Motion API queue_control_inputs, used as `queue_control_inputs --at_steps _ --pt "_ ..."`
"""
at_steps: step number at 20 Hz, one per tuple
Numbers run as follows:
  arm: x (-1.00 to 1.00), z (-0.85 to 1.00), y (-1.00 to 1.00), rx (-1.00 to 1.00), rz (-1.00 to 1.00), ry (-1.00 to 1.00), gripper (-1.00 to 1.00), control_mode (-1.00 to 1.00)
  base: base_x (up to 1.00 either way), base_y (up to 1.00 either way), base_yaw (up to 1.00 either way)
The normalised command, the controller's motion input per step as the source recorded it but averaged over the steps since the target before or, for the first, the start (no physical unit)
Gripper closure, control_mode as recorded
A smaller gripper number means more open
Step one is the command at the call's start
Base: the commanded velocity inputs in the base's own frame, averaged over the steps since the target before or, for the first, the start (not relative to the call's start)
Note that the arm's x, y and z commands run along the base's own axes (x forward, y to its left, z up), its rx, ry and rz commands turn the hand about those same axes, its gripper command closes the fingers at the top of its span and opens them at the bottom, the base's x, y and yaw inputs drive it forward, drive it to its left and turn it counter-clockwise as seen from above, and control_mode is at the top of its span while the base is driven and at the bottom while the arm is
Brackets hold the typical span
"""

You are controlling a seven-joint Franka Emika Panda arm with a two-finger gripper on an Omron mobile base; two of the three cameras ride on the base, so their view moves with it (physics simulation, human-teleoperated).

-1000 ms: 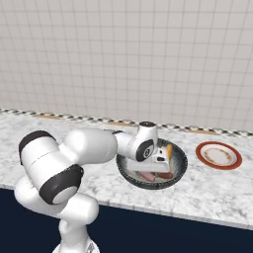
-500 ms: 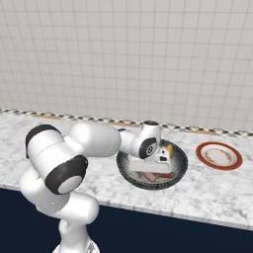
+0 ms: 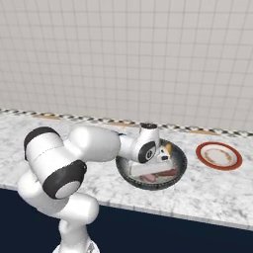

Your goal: Place one bun and one sausage from the bowl on each plate.

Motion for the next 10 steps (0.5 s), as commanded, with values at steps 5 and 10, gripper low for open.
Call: queue_control_inputs --at_steps 5,10 --pt "0.02 0.73 0.78 0.12 0.15 0.00 1.00 -1.00 0.00 0.00 0.00" --pt "0.65 1.00 0.70 0.03 -0.04 0.00 1.00 -1.00 0.00 0.00 0.00"
